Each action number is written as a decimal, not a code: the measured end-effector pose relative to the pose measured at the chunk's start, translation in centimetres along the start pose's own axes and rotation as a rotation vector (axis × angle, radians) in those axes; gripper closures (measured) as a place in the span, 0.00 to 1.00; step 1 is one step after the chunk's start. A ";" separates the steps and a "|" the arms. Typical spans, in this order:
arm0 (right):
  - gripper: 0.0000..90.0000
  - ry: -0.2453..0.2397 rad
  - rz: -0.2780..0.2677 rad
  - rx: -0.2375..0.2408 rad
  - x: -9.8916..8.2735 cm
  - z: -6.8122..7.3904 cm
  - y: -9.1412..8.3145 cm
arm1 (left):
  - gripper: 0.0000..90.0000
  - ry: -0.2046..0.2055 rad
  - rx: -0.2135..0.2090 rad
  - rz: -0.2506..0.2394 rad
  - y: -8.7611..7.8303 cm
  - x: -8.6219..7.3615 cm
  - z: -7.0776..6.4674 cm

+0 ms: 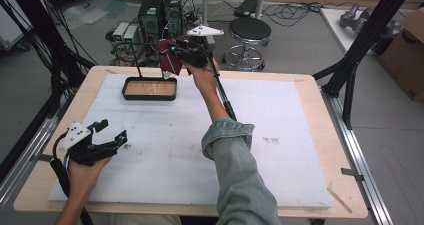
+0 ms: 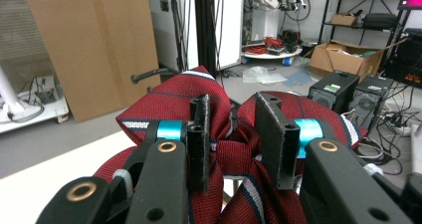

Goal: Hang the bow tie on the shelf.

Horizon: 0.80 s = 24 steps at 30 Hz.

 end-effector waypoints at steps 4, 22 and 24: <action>0.76 -0.011 0.006 -0.015 0.3 0.1 0.7 | 0.23 0.001 0.003 0.001 -0.2 0.0 0.0; 0.75 0.118 -0.012 -0.075 -0.3 -2.5 2.4 | 0.23 -0.002 0.001 0.002 -0.1 -0.2 0.2; 0.76 0.113 -0.022 -0.058 -0.1 -2.1 2.5 | 0.23 -0.004 0.001 0.000 -0.1 -0.2 0.2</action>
Point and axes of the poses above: each handheld gripper's, and its own axes: y roughly forward along the jaws, x roughly out of its top, z roughly to its left, the point moved 4 cm from there along y, roughly forward along the jaws, and after that the axes turned 7 degrees about -x, right-handed, at the moved point
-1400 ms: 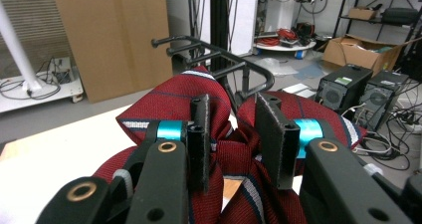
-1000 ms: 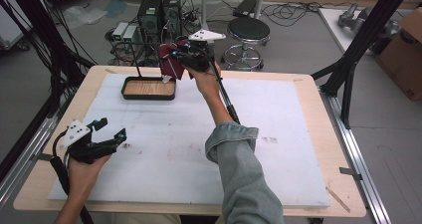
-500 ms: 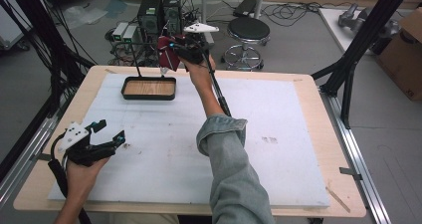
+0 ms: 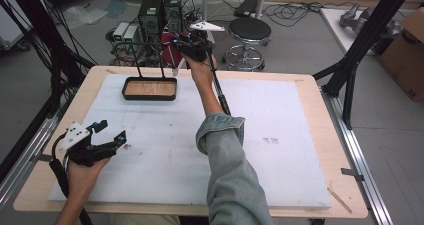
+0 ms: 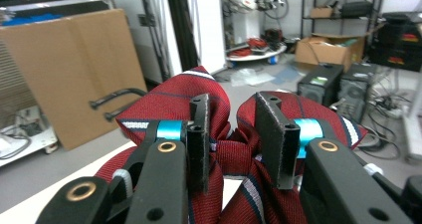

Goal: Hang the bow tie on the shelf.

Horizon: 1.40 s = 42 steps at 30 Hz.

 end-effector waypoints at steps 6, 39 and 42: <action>0.76 -0.019 0.000 0.031 0.3 1.3 0.1 | 0.23 0.003 -0.003 0.001 0.0 0.0 -0.1; 0.75 -0.098 0.194 -0.040 -4.2 -1.6 0.3 | 0.23 0.013 -0.021 0.021 0.7 -0.4 -0.5; 0.75 -0.096 0.206 -0.034 -4.7 -1.5 0.6 | 0.23 0.010 -0.020 0.019 0.7 -0.4 -0.5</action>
Point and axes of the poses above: each handheld gripper's, and its own axes: y roughly forward along the jaws, x roughly out of its top, z roughly to its left, the point moved 4 cm from there along y, roughly forward along the jaws, and after that the axes turned 7 degrees about -x, right-handed, at the moved point
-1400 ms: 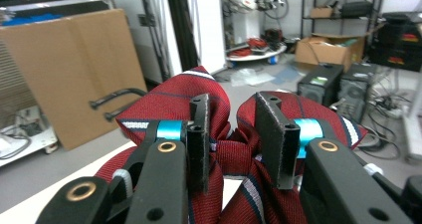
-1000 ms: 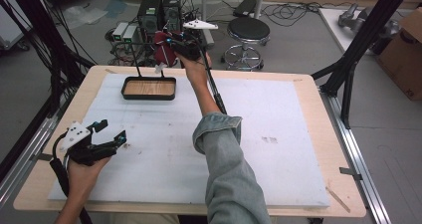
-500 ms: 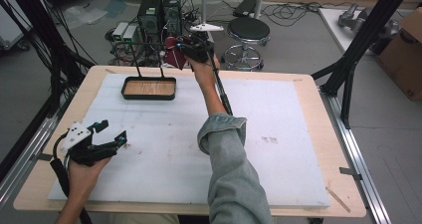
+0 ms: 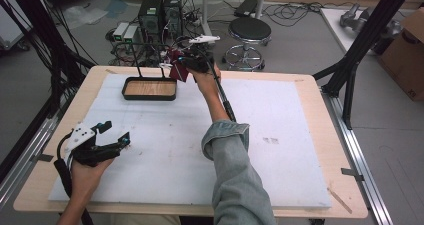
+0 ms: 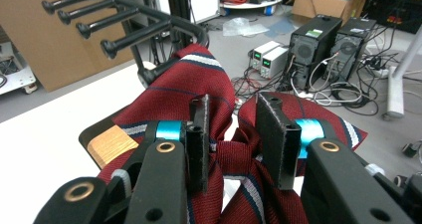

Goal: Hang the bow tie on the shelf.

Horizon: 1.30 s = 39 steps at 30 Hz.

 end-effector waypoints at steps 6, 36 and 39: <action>0.74 -0.004 0.007 0.006 -0.4 0.3 0.5 | 0.23 0.001 -0.001 0.001 0.0 0.0 0.0; 0.65 -0.012 0.032 0.002 -1.3 1.6 1.8 | 0.23 0.003 -0.004 0.006 0.1 -0.1 -0.1; 0.59 -0.028 0.037 0.021 -1.1 1.7 1.6 | 0.23 -0.001 -0.002 0.004 0.1 -0.1 -0.1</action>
Point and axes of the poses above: each handheld gripper's, and its own axes: y roughly forward along the jaws, x roughly out of its top, z roughly to its left, the point moved 4 cm from there along y, roughly forward along the jaws, and after that the axes turned 7 degrees about -x, right-handed, at the moved point
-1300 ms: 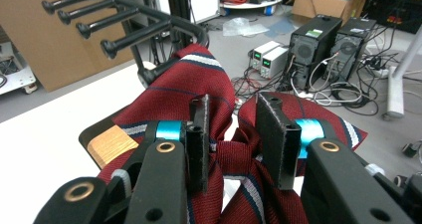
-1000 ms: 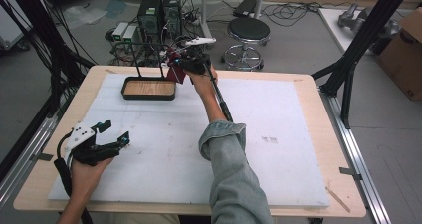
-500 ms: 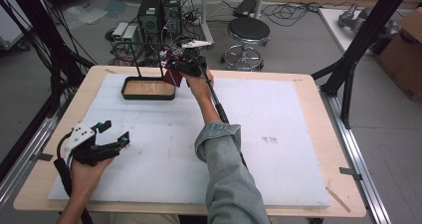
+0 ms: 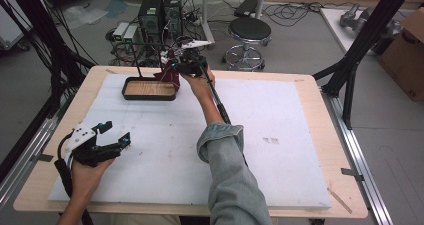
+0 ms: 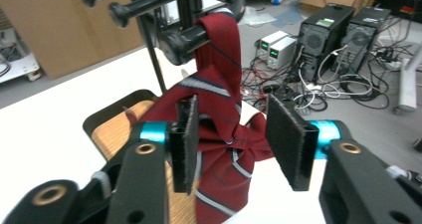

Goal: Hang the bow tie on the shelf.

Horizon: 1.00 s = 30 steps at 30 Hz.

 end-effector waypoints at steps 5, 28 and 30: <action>0.52 -0.041 0.009 0.022 0.2 0.3 -0.6 | 0.23 0.003 -0.001 0.002 0.0 0.0 0.0; 0.27 0.011 -0.167 0.043 2.4 -3.0 -9.1 | 0.23 0.010 0.003 0.006 0.3 -0.1 -0.2; 0.25 0.017 -0.182 0.030 2.4 -3.7 -10.2 | 0.23 0.012 0.003 0.006 0.3 -0.1 -0.2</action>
Point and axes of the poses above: each handheld gripper's, and its own axes: y roughly forward along the jaws, x roughly out of its top, z roughly to its left, the point moved 4 cm from there along y, roughly forward along the jaws, and after that the axes turned 7 degrees about -x, right-handed, at the moved point
